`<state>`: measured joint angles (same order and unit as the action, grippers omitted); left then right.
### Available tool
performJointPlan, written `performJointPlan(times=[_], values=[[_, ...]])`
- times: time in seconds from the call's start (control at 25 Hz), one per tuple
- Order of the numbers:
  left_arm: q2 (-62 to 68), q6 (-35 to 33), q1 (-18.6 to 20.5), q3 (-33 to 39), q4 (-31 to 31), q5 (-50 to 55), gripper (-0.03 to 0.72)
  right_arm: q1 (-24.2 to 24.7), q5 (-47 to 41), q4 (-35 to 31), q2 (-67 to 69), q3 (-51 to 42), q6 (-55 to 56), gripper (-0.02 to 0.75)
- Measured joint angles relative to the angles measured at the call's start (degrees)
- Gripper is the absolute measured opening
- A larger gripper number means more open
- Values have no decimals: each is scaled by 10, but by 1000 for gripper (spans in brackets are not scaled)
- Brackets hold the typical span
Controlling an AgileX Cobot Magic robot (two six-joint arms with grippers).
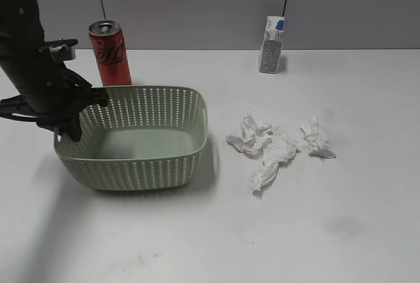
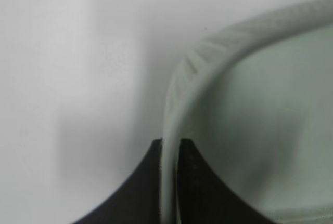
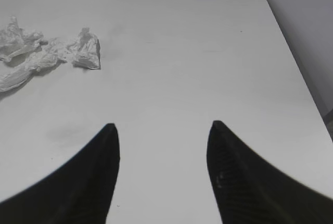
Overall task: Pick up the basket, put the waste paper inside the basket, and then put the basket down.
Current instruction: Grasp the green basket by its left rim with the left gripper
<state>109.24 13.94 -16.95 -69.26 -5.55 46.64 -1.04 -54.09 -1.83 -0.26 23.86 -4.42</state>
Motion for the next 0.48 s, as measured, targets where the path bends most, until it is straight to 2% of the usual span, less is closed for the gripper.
performJointPlan(times=[0.28,0.48], values=[[-51,-3,0,0,10,7,-1,0,0,0,0,0,0,413],[-114,-41,0,1,10,49,-1,0,0,1,0,0,0,413]])
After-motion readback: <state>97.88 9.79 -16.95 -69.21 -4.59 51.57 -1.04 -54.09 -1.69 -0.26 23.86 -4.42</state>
